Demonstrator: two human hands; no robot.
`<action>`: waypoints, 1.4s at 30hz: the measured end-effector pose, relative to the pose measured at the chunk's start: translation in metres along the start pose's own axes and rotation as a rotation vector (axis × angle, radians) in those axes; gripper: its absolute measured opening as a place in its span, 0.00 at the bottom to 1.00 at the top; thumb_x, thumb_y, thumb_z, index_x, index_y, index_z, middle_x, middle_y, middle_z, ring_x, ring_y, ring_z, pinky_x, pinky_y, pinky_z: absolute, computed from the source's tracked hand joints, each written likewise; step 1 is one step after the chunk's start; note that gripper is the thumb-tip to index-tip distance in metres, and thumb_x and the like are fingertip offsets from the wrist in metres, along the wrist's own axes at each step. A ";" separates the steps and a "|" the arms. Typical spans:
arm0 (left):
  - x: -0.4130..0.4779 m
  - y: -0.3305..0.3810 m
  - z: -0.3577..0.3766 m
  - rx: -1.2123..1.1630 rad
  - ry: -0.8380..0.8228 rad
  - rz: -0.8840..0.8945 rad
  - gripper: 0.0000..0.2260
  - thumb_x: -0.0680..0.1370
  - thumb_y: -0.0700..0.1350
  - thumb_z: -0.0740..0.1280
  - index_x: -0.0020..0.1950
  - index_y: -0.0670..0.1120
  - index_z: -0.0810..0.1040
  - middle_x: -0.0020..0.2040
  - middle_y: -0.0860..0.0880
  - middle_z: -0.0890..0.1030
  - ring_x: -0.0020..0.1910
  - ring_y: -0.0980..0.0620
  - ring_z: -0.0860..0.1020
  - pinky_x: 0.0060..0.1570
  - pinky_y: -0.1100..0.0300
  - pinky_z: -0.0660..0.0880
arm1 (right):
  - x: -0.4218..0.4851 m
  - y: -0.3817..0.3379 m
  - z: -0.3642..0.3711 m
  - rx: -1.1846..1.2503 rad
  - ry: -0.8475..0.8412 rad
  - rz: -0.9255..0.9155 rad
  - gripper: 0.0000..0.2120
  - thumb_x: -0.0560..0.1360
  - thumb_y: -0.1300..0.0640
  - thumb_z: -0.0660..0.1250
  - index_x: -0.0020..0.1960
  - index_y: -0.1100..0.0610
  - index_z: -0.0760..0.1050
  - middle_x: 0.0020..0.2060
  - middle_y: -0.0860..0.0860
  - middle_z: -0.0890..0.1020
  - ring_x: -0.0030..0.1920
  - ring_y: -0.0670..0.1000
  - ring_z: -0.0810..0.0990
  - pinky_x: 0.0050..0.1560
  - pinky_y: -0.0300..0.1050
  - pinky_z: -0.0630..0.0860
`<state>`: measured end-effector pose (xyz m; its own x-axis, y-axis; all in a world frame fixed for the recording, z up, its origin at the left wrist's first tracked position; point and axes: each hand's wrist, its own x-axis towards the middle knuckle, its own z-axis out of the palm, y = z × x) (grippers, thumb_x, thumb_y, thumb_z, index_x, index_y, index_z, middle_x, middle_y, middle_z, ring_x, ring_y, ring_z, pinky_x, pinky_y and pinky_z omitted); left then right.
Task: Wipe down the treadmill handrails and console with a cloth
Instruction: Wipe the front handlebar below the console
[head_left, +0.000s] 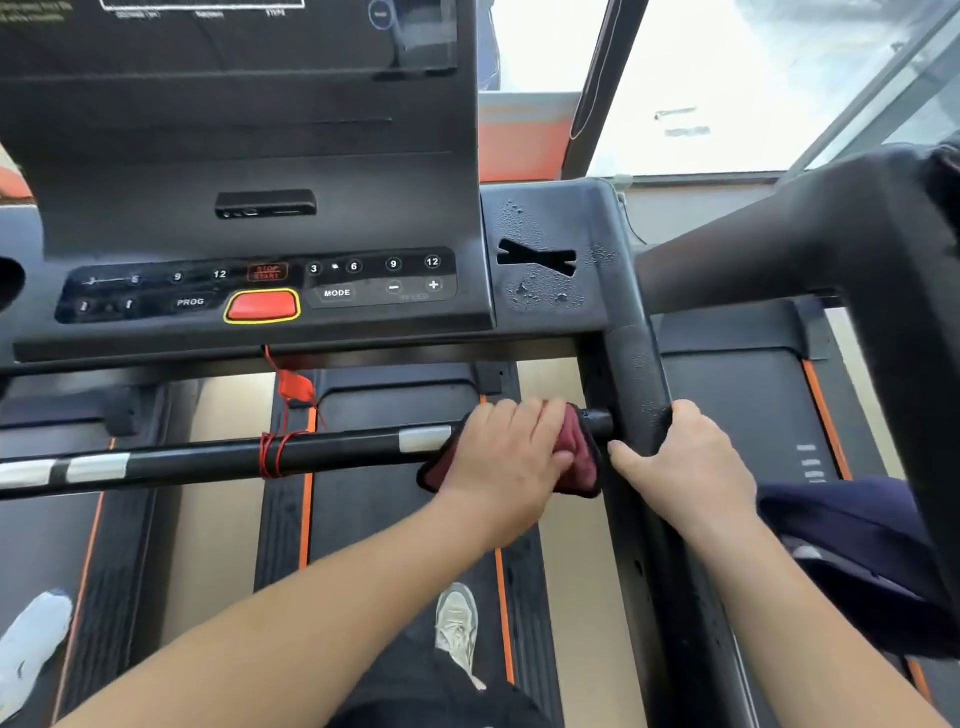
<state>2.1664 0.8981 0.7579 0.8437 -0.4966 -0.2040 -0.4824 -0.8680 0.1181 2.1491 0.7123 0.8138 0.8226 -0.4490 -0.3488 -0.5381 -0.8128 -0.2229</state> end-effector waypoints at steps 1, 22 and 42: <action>-0.008 0.000 0.010 0.021 0.037 0.037 0.26 0.83 0.56 0.53 0.77 0.44 0.66 0.67 0.44 0.76 0.59 0.40 0.74 0.59 0.45 0.72 | 0.000 0.000 0.001 -0.010 0.007 -0.005 0.23 0.70 0.38 0.71 0.50 0.53 0.67 0.48 0.50 0.78 0.51 0.58 0.78 0.46 0.53 0.77; 0.024 0.019 0.002 0.004 0.067 0.053 0.18 0.83 0.55 0.54 0.67 0.49 0.71 0.59 0.46 0.77 0.53 0.40 0.76 0.48 0.48 0.70 | 0.003 0.002 0.000 -0.051 0.022 -0.040 0.24 0.72 0.37 0.70 0.48 0.55 0.66 0.44 0.50 0.76 0.46 0.57 0.75 0.38 0.49 0.71; 0.087 -0.004 -0.031 -0.451 -0.402 -0.012 0.19 0.87 0.51 0.48 0.64 0.46 0.76 0.69 0.40 0.77 0.68 0.38 0.75 0.66 0.46 0.71 | 0.003 0.002 0.003 -0.042 0.023 -0.063 0.26 0.71 0.33 0.68 0.48 0.55 0.65 0.43 0.50 0.73 0.51 0.59 0.78 0.40 0.51 0.70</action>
<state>2.2493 0.8586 0.7695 0.6510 -0.5246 -0.5487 -0.2518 -0.8311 0.4958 2.1497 0.7102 0.8097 0.8587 -0.4046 -0.3147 -0.4776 -0.8544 -0.2046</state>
